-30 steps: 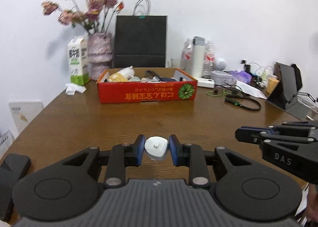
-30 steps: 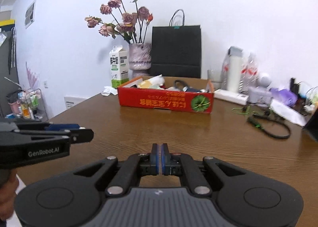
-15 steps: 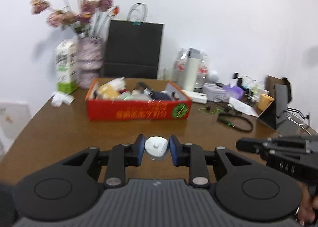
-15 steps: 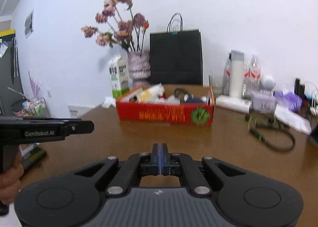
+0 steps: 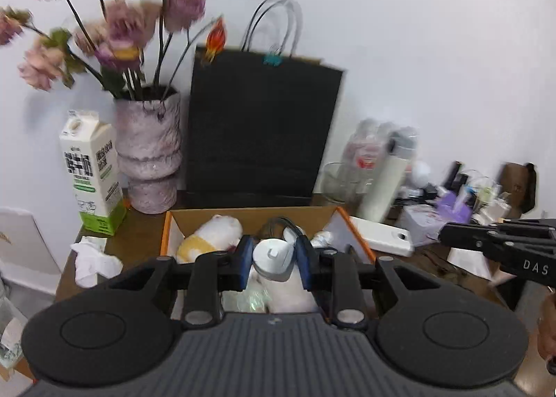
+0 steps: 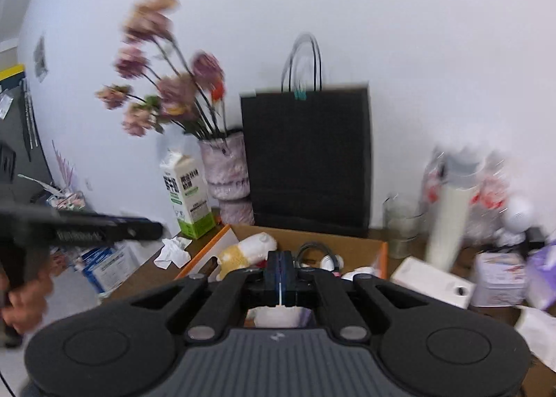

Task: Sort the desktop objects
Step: 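Carry the white cube over the red box and open the left tool to drop it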

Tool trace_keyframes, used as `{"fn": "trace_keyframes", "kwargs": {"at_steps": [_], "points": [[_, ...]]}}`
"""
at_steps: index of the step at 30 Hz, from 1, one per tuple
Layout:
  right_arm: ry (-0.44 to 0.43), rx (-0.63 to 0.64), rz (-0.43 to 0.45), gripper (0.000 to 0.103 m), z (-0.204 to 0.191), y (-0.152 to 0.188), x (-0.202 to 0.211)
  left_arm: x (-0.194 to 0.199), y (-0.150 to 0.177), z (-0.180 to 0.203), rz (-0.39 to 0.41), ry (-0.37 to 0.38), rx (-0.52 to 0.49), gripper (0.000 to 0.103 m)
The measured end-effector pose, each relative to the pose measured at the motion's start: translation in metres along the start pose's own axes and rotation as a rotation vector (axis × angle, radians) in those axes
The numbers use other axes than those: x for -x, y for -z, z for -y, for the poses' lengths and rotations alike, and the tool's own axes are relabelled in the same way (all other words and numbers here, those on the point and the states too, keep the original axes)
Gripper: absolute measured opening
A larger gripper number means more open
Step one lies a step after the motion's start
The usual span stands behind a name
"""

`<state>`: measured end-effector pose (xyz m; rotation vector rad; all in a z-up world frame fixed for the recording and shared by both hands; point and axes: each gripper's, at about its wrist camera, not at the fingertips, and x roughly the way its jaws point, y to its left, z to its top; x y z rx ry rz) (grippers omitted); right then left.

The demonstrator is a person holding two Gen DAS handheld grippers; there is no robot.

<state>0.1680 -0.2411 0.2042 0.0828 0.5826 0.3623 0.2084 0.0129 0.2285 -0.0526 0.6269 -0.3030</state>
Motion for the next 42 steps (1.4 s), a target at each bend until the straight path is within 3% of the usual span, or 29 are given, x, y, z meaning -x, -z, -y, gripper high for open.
{"fn": "trace_keyframes", "kwargs": {"at_steps": [2, 4, 10, 14, 17, 20, 25, 29, 31, 35, 38, 40, 42], "points": [[0.005, -0.016, -0.102, 0.0, 0.007, -0.02, -0.048, -0.046, -0.013, -0.005, -0.072, -0.017, -0.005, 0.027], [0.026, -0.044, -0.211, 0.0, 0.017, -0.03, -0.101, -0.089, -0.019, -0.016, -0.157, -0.042, 0.087, 0.027], [0.116, -0.166, -0.37, 0.001, 0.059, -0.021, -0.207, -0.189, -0.018, -0.022, -0.287, -0.062, 0.136, 0.027], [0.183, -0.181, -0.417, 0.001, 0.078, -0.001, -0.241, -0.224, -0.014, -0.014, -0.321, -0.008, 0.165, 0.027], [0.181, -0.216, -0.428, 0.001, 0.091, 0.007, -0.251, -0.242, -0.014, 0.004, -0.325, 0.02, 0.134, 0.028], [0.18, -0.224, -0.437, 0.004, 0.098, 0.011, -0.258, -0.257, -0.011, 0.01, -0.347, -0.014, 0.136, 0.031], [0.178, -0.246, -0.428, 0.015, 0.105, 0.007, -0.261, -0.256, -0.015, 0.002, -0.347, 0.014, 0.16, 0.051], [0.177, -0.256, -0.427, 0.025, 0.105, 0.002, -0.256, -0.244, -0.022, -0.005, -0.339, -0.039, 0.141, 0.064], [0.171, -0.27, -0.435, 0.036, 0.104, 0.001, -0.254, -0.239, -0.023, -0.007, -0.357, -0.064, 0.137, 0.073], [0.185, -0.263, -0.446, 0.044, 0.095, -0.004, -0.242, -0.227, -0.022, -0.006, -0.406, -0.128, 0.109, 0.086], [0.216, -0.256, -0.466, 0.061, 0.086, -0.009, -0.228, -0.216, -0.019, -0.002, -0.458, -0.199, 0.087, 0.098], [0.249, -0.247, -0.488, 0.083, 0.081, -0.009, -0.218, -0.202, -0.019, -0.001, -0.465, -0.235, 0.066, 0.1], [0.247, -0.254, -0.477, 0.089, 0.076, -0.009, -0.201, -0.184, -0.017, -0.002, -0.469, -0.24, 0.063, 0.103]]}}
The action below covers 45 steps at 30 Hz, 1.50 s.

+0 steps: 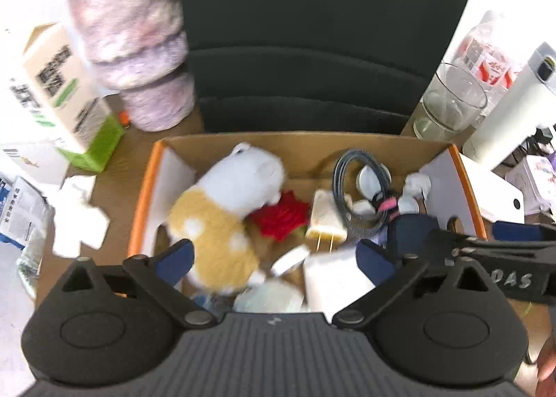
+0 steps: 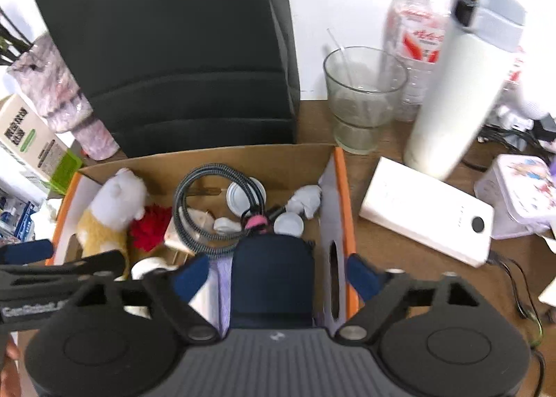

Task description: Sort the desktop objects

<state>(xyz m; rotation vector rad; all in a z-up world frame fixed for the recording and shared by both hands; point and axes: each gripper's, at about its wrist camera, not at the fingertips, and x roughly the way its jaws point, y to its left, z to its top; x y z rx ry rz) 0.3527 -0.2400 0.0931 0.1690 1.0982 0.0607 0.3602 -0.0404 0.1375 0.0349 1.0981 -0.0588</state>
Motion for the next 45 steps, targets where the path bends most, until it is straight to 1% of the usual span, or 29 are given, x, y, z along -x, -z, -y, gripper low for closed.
{"fn": "trace_keyframes", "kwargs": {"at_steps": [3, 5, 7, 8, 11, 14, 18, 20, 22, 24, 27, 30, 32, 34, 38, 43, 45], "points": [[-0.038, -0.001, 0.001, 0.09, 0.001, 0.015, 0.018, 0.019, 0.019, -0.005, -0.018, -0.006, -0.01, 0.103], [-0.041, 0.006, 0.022, 0.093, -0.004, 0.031, 0.033, 0.034, 0.033, -0.01, -0.006, -0.004, -0.004, 0.103], [-0.024, 0.025, 0.039, 0.101, -0.01, 0.048, 0.043, 0.047, 0.049, -0.014, 0.02, -0.006, 0.009, 0.103], [-0.011, 0.045, 0.05, 0.103, -0.014, 0.057, 0.047, 0.054, 0.059, -0.016, 0.039, -0.007, 0.012, 0.103], [0.024, 0.119, 0.093, 0.103, -0.022, 0.085, 0.059, 0.069, 0.09, -0.016, 0.101, -0.03, -0.01, 0.103], [0.042, 0.138, 0.139, 0.103, -0.026, 0.111, 0.073, 0.077, 0.119, -0.014, 0.155, -0.044, -0.024, 0.103], [0.014, 0.132, 0.197, 0.103, -0.026, 0.14, 0.084, 0.08, 0.151, -0.016, 0.201, -0.05, -0.03, 0.103], [0.008, 0.141, 0.247, 0.103, -0.026, 0.158, 0.088, 0.084, 0.169, -0.019, 0.25, -0.037, -0.031, 0.103], [0.002, 0.147, 0.313, 0.103, -0.025, 0.177, 0.089, 0.09, 0.19, -0.022, 0.332, -0.02, -0.022, 0.103], [-0.013, 0.144, 0.363, 0.103, -0.021, 0.196, 0.088, 0.094, 0.212, -0.023, 0.391, -0.026, -0.02, 0.103], [-0.041, 0.133, 0.395, 0.103, -0.016, 0.223, 0.085, 0.092, 0.239, -0.022, 0.401, -0.051, -0.022, 0.103], [-0.045, 0.14, 0.423, 0.103, -0.014, 0.254, 0.085, 0.093, 0.27, -0.023, 0.437, -0.05, -0.021, 0.103], [-0.056, 0.135, 0.423, 0.103, -0.012, 0.275, 0.084, 0.094, 0.29, -0.022, 0.452, -0.05, -0.016, 0.103], [-0.056, 0.13, 0.419, 0.103, -0.011, 0.296, 0.083, 0.096, 0.307, -0.022, 0.453, -0.031, -0.013, 0.103], [-0.048, 0.177, 0.427, 0.103, -0.013, 0.338, 0.086, 0.096, 0.344, -0.02, 0.437, -0.019, 0.014, 0.103], [-0.076, 0.15, 0.418, 0.103, -0.005, 0.387, 0.099, 0.104, 0.39, -0.02, 0.446, 0.006, 0.026, 0.103], [-0.076, 0.143, 0.42, 0.103, -0.001, 0.403, 0.108, 0.107, 0.408, -0.02, 0.433, 0.022, 0.011, 0.103]]}}
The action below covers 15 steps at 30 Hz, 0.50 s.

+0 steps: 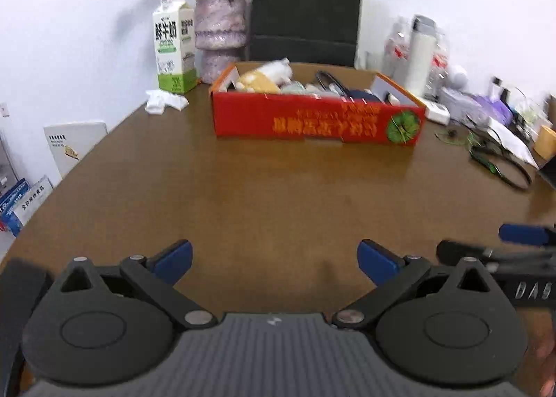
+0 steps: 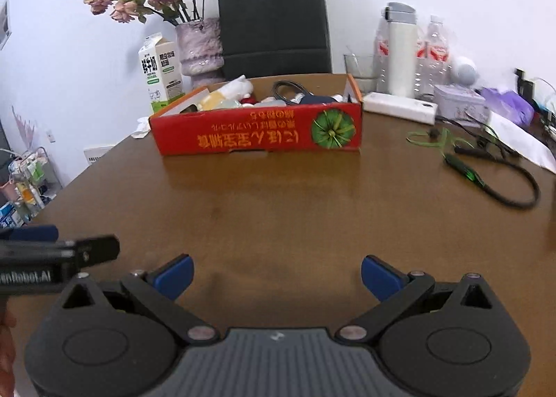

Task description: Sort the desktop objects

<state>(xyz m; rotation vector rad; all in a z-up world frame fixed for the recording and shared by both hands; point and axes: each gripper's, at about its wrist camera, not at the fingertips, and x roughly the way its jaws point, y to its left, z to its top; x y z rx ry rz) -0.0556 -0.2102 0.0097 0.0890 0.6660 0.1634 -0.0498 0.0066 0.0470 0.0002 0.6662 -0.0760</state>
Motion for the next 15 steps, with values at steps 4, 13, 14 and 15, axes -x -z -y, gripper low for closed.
{"fn": "trace_keyframes", "kwargs": {"at_steps": [4, 13, 14, 15], "points": [[0.012, 0.016, 0.027, 0.103, 0.003, 0.024, 0.031, 0.019, 0.027, -0.005, -0.027, 0.006, 0.023, 0.103], [0.002, -0.036, 0.003, 0.103, 0.008, 0.037, 0.032, 0.011, 0.041, -0.004, -0.048, 0.005, 0.011, 0.103], [0.008, -0.024, 0.002, 0.103, 0.005, 0.036, 0.028, 0.007, 0.04, -0.004, -0.053, 0.006, 0.007, 0.103], [0.015, -0.008, -0.002, 0.103, 0.002, 0.035, 0.024, 0.004, 0.039, -0.003, -0.053, 0.005, 0.002, 0.103]]}}
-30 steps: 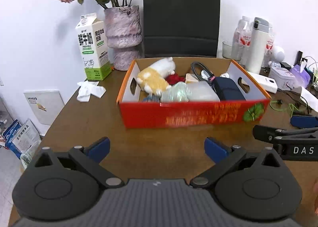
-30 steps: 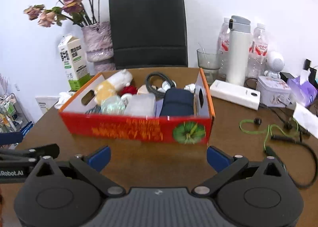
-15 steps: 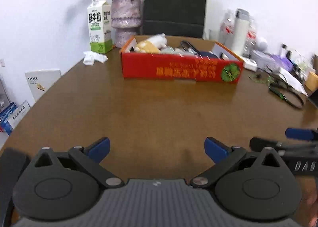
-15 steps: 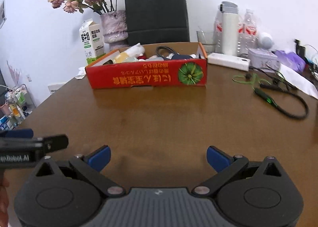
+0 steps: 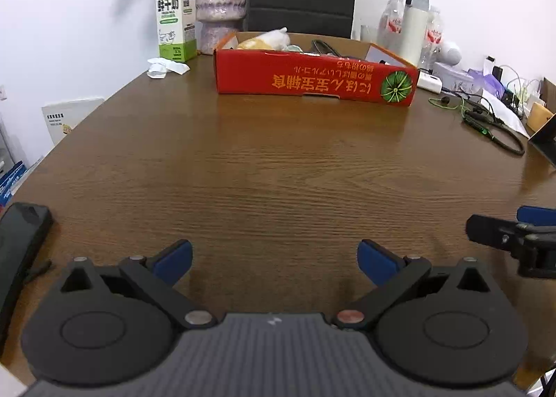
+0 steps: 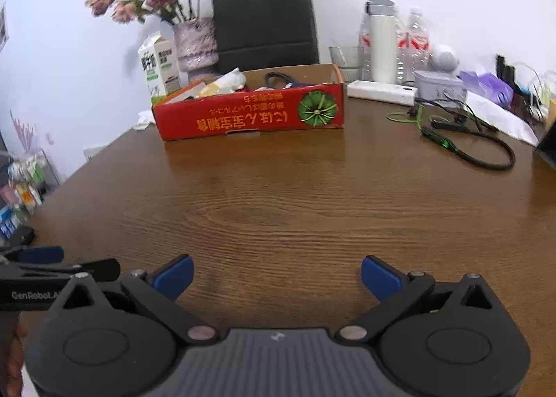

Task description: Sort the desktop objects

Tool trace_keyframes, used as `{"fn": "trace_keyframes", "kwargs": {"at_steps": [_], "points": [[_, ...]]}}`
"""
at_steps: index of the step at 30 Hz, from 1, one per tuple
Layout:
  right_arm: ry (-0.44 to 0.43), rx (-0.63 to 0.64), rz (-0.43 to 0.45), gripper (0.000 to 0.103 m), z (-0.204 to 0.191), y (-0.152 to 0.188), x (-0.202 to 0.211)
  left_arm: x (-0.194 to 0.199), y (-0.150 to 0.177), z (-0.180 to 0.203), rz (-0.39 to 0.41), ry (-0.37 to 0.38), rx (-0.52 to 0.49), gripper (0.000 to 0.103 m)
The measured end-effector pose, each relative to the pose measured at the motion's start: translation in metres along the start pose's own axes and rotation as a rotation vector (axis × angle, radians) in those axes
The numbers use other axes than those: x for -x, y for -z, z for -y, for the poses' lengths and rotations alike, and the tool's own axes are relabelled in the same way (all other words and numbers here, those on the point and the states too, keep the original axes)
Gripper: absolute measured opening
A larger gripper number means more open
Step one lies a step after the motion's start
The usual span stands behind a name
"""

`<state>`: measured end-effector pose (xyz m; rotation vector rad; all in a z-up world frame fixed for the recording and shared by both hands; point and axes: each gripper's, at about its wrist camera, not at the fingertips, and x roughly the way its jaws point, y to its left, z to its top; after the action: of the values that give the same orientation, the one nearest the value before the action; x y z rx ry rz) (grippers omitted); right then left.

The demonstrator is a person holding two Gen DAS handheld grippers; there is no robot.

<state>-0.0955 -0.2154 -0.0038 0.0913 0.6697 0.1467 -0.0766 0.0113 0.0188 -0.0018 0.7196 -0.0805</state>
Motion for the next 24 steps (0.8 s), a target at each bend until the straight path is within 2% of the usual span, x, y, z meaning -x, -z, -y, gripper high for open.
{"fn": "trace_keyframes", "kwargs": {"at_steps": [6, 9, 13, 24], "points": [[0.036, 0.03, -0.038, 0.103, -0.01, -0.006, -0.028, -0.023, -0.008, 0.0, -0.014, -0.013, -0.004, 0.103], [0.052, 0.034, -0.052, 0.103, -0.012, -0.011, -0.041, -0.032, -0.012, 0.003, 0.002, -0.021, -0.041, 0.103], [0.095, 0.074, -0.054, 0.103, -0.018, -0.018, -0.057, -0.043, -0.019, 0.005, 0.018, -0.021, -0.038, 0.103], [0.097, 0.064, -0.034, 0.103, -0.011, -0.038, -0.088, -0.068, -0.039, 0.003, 0.019, -0.029, -0.031, 0.103]]}}
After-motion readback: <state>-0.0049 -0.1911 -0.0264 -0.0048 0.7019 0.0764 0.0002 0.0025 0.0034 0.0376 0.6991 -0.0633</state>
